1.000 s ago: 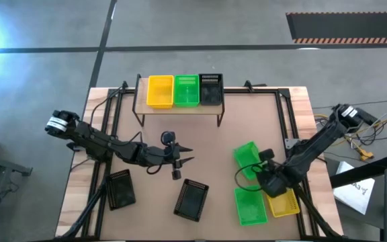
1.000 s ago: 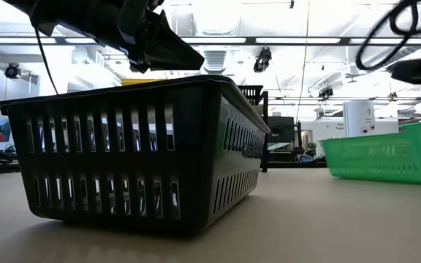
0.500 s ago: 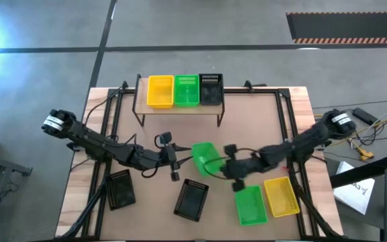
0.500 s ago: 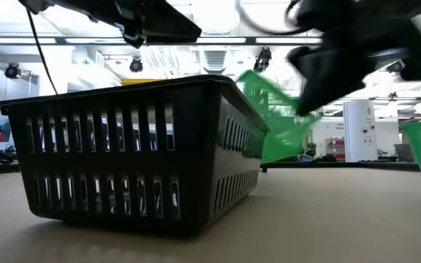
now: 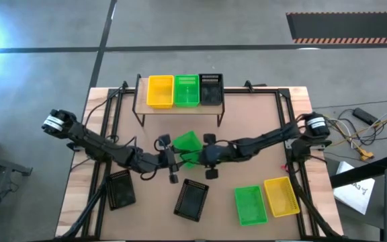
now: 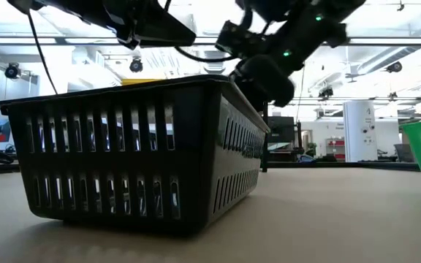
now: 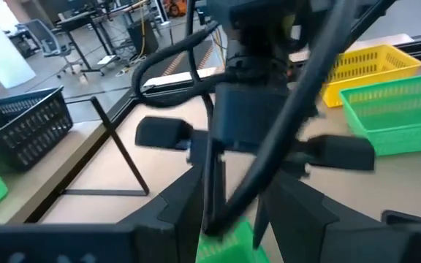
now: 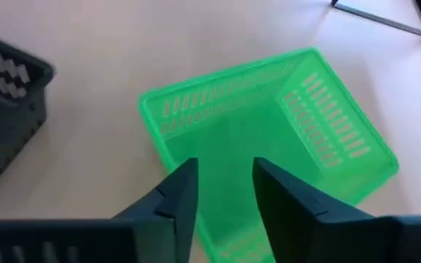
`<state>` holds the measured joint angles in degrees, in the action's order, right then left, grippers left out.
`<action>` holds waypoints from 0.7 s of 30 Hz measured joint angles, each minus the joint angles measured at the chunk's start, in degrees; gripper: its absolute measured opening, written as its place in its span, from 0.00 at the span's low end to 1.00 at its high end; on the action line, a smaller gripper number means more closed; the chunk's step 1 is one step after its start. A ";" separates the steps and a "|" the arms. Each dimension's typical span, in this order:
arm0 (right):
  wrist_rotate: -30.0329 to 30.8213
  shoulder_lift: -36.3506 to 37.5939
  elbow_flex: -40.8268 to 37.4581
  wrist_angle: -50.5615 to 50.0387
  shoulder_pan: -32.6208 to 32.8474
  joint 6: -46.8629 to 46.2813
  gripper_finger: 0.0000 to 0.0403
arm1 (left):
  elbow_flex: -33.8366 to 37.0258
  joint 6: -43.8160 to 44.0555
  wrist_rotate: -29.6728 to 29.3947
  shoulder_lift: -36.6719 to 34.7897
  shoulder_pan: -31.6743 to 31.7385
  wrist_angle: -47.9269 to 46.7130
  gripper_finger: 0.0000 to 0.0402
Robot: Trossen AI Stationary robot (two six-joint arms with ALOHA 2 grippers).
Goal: Stack baskets on shelf by color
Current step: Stack the top green basket on the other green basket on the shelf
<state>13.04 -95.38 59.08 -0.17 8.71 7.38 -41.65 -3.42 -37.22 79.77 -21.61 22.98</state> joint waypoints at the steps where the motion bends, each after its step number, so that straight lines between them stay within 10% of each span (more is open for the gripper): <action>1: 0.01 1.20 -1.44 0.93 0.21 -0.43 0.34 | 0.00 0.01 -0.65 -0.01 -0.34 -0.02 0.31; 13: 6.39 28.13 -27.35 4.31 6.96 -14.34 0.31 | -6.89 14.43 -1.38 8.57 0.56 -11.28 0.31; 21: 11.17 37.72 -37.82 11.43 7.50 -17.31 0.27 | -17.25 19.10 10.60 18.18 2.64 -23.13 0.31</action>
<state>24.21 -57.66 21.26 11.26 16.21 -9.94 -58.90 15.67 -26.63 97.95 -18.97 -0.15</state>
